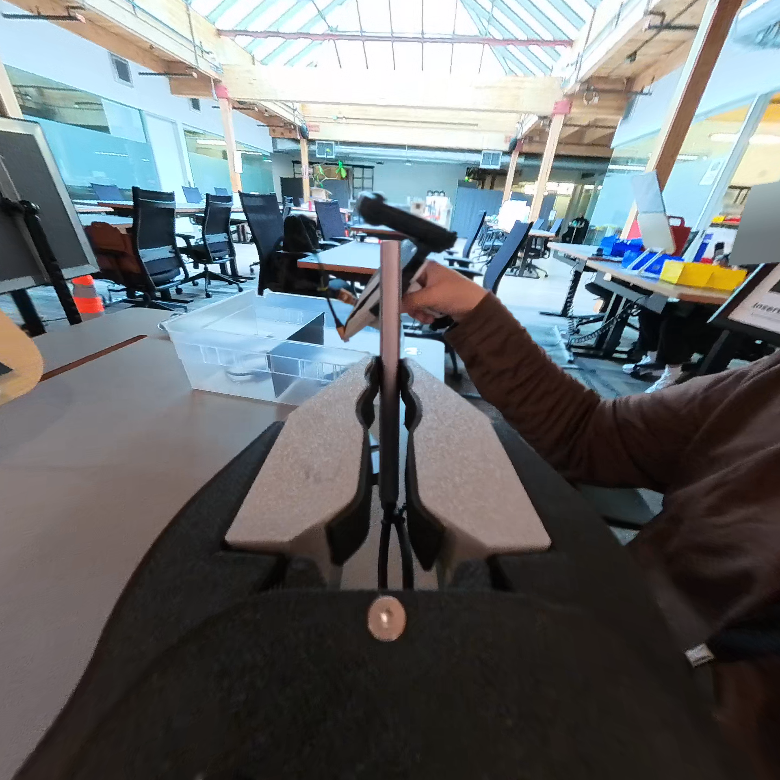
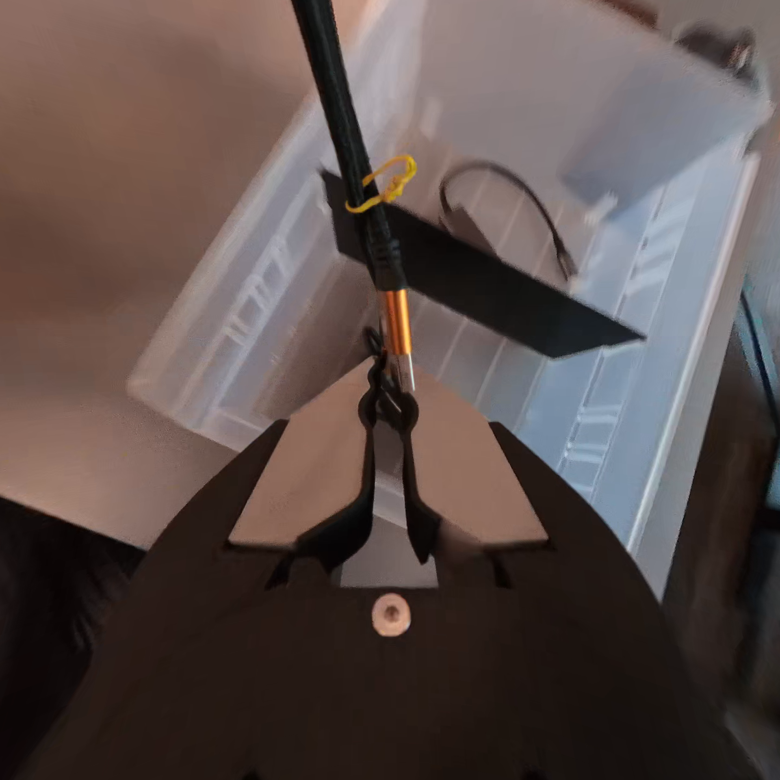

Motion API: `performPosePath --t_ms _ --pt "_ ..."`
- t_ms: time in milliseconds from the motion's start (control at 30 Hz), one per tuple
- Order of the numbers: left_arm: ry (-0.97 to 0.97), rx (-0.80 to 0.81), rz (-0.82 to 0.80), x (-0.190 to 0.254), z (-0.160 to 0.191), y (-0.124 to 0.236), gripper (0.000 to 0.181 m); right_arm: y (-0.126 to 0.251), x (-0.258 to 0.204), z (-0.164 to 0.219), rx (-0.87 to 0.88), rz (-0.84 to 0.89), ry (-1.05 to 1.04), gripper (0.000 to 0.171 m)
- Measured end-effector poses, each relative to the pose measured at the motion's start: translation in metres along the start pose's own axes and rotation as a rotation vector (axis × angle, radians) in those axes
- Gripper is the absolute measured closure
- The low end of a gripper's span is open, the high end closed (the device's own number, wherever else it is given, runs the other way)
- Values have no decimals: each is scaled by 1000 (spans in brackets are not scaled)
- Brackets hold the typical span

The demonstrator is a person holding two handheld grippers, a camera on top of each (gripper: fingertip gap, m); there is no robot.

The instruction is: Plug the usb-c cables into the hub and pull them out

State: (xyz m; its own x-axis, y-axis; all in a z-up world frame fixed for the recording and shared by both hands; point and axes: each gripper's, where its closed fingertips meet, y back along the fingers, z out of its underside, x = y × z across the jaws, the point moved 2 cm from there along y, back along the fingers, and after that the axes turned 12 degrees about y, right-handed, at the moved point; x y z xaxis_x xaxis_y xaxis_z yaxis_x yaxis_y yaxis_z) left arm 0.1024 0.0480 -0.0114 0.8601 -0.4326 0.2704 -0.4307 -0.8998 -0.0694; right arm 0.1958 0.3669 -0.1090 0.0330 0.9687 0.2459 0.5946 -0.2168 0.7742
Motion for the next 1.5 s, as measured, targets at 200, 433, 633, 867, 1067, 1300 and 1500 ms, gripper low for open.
performPosePath --t_ms 200,433,633,867,1067,1300,1500 --pt "-79 -52 -15 5 7 -4 175 -5 17 9 -108 114 -43 133" --pt "-55 -72 -8 3 13 -7 175 69 -94 -88 462 -283 211 129" --pt "-57 -125 4 7 24 -12 175 102 -226 -123 665 -640 529 120" --pt "-55 -206 25 12 40 -19 174 97 -268 -133 709 -749 592 163" --pt "-71 -68 -145 -10 15 -5 170 115 -209 -143 800 -468 522 165" --pt "15 -69 -168 -27 8 8 167 144 -72 -120 803 116 252 166" --pt "-62 -108 -203 -31 16 4 167 132 -29 -105 714 284 163 166"
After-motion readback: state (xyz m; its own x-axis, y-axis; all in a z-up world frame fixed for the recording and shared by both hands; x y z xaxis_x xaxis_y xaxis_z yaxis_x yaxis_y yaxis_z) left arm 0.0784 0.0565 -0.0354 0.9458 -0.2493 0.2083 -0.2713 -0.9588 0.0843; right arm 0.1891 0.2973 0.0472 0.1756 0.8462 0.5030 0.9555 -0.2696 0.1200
